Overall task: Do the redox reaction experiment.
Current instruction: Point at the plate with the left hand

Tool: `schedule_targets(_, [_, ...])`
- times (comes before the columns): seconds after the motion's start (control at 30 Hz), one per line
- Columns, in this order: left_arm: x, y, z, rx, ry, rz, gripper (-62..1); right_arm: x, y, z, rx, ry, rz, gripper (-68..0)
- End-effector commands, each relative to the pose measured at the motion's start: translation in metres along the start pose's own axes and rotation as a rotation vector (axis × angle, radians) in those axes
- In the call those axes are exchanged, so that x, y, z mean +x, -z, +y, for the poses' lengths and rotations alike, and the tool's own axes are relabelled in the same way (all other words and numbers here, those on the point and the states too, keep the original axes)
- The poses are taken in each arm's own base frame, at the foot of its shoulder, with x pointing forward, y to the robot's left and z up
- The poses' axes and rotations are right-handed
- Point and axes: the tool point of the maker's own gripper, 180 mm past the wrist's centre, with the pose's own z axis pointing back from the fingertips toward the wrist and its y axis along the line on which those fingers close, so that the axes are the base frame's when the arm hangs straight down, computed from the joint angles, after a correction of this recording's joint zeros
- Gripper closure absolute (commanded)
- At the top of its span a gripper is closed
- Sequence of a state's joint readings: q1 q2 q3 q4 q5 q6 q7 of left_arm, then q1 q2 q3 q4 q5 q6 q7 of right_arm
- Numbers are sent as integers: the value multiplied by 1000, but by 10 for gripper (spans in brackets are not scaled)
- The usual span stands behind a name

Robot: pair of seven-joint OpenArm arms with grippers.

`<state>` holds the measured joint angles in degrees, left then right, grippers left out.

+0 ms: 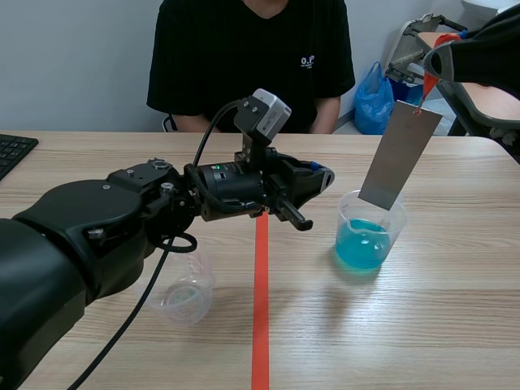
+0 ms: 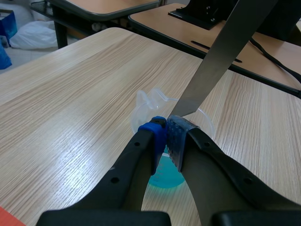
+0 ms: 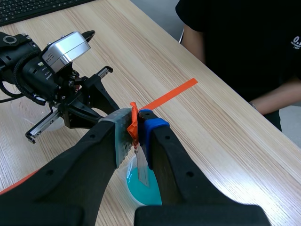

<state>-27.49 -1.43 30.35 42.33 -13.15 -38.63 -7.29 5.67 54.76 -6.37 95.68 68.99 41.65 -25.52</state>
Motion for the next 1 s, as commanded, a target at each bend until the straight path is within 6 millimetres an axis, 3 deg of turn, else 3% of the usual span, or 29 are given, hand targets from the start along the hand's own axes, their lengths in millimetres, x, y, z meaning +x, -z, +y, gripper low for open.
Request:
schedule_targets(0.0, [19, 4, 3, -2, 12, -49, -36, 14, -5, -3, -8, -28, -31, -15])
schedule_targets(0.73, [18, 4, 3, -1, 11, -48, -36, 14, -5, -4, -9, -30, -30, -15])
schedule_targets(0.97, [20, -7, 15, 33, 28, -67, -36, 14, -5, -4, -9, -30, -30, -15])
